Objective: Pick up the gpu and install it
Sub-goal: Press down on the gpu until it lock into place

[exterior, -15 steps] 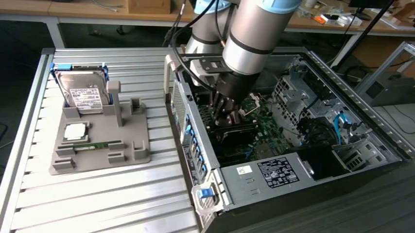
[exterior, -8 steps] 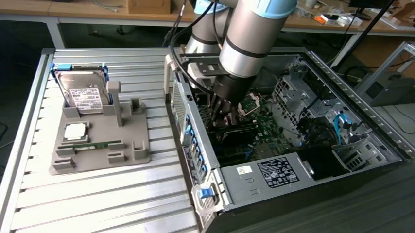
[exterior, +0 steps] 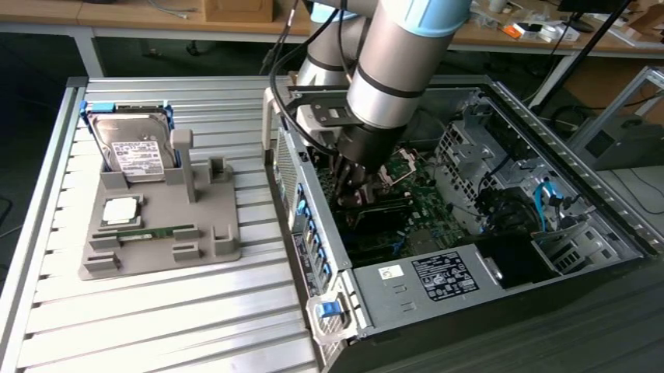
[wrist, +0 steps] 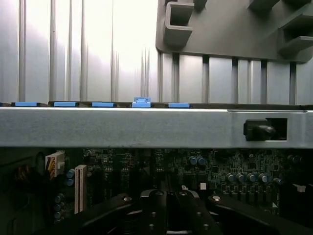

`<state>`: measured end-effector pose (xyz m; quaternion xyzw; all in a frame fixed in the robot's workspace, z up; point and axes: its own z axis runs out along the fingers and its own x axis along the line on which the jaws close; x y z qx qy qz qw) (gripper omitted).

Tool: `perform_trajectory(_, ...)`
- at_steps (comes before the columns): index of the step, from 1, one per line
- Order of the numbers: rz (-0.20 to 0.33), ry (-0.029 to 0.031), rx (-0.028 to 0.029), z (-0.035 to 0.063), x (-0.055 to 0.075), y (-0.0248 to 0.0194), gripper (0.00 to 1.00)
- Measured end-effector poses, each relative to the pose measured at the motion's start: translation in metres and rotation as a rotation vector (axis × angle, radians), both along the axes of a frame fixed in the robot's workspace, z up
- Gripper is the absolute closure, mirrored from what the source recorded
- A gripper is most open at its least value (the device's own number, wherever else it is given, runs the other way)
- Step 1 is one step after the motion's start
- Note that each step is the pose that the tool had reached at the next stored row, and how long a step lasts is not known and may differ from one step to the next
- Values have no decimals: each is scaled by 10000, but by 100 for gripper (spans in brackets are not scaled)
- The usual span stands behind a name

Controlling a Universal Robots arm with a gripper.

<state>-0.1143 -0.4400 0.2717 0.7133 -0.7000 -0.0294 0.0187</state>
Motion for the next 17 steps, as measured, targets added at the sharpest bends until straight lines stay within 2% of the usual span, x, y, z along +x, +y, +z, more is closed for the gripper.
perform_trajectory(6,6,0,0,-2,-21,-40,90)
perform_trajectory(12,27,-1,1,-2,-25,-60,90)
perform_trajectory(17,43,-1,2,-2,-32,-99,90)
